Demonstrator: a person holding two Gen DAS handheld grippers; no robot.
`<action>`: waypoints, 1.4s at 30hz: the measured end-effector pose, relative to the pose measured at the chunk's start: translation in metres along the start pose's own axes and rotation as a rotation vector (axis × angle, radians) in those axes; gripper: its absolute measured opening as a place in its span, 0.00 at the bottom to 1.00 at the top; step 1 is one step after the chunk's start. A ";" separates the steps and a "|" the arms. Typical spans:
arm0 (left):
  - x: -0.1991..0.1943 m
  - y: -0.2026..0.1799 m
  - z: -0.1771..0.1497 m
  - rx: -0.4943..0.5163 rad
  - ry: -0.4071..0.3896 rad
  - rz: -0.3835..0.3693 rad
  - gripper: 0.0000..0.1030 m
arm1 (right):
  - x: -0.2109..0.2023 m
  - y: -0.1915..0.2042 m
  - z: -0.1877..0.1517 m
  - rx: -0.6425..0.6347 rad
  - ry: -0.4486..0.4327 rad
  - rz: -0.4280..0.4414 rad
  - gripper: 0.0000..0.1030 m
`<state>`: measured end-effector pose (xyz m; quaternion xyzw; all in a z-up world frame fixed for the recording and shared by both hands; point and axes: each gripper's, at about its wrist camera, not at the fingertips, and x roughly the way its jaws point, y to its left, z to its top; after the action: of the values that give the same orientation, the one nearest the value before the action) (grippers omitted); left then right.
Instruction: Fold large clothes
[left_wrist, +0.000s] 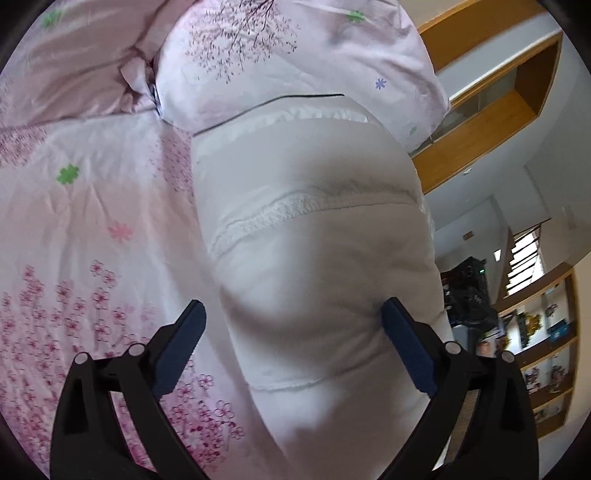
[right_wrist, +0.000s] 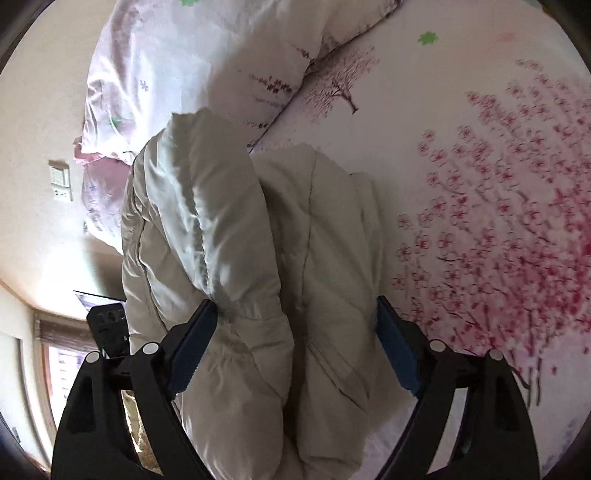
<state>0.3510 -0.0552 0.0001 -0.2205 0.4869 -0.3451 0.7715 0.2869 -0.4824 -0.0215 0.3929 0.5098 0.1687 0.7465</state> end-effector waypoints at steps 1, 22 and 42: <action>0.003 0.001 0.001 -0.010 0.005 -0.013 0.95 | 0.003 -0.002 0.000 -0.001 0.010 0.010 0.85; 0.002 -0.002 -0.007 -0.017 -0.068 -0.158 0.61 | 0.026 0.006 -0.006 -0.067 0.002 0.243 0.40; -0.136 0.095 -0.022 -0.151 -0.296 0.045 0.64 | 0.157 0.125 -0.002 -0.202 0.154 0.290 0.45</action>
<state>0.3224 0.1098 0.0079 -0.3155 0.3976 -0.2540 0.8234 0.3702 -0.2994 -0.0260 0.3712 0.4839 0.3545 0.7088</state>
